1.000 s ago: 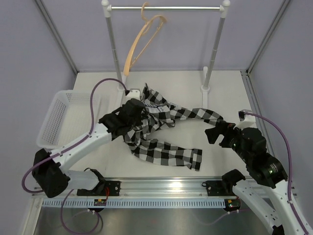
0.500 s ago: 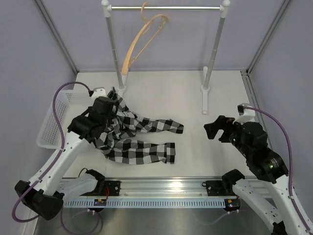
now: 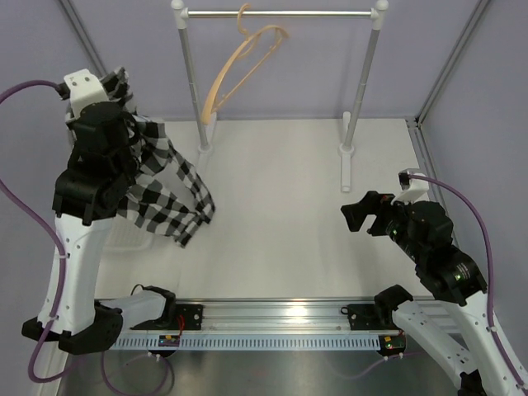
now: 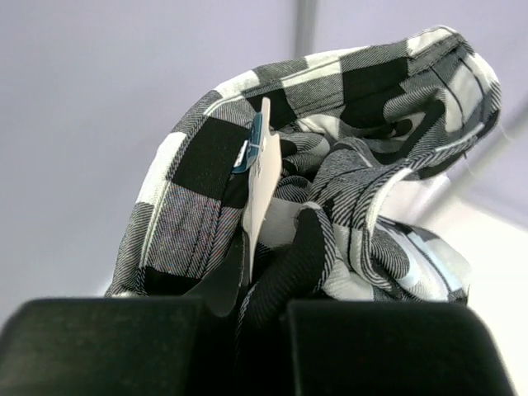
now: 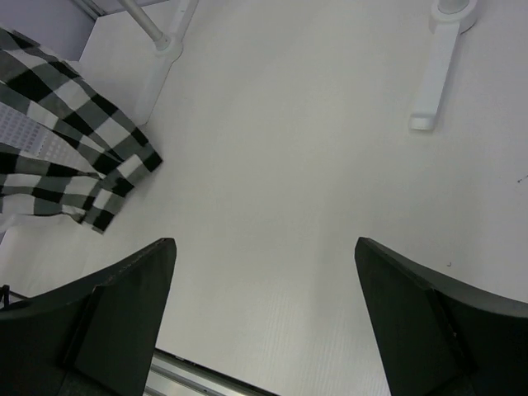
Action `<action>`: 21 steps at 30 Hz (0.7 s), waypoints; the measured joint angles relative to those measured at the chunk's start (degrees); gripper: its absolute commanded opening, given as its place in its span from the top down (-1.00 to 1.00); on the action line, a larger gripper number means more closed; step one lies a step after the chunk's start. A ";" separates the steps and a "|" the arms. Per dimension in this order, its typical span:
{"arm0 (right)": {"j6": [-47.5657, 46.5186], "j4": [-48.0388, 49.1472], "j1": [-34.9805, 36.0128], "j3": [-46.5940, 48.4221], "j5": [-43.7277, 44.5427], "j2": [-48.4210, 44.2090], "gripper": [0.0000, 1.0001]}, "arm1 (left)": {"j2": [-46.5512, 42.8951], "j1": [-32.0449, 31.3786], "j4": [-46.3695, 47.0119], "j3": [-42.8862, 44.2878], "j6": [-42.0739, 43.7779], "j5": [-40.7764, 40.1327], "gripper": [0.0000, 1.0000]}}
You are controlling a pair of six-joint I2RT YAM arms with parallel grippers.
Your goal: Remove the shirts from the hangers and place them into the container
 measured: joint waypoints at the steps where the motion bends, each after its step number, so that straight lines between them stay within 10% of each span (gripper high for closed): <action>1: 0.00 0.11 0.00 0.00 -0.11 0.00 -0.99 | 0.68 0.98 1.33 1.64 2.01 -1.11 1.00; 21: 0.04 2.84 0.00 -0.04 -5.11 6.27 -0.99 | 6.14 12.63 61.70 1.68 50.66 -11.32 1.00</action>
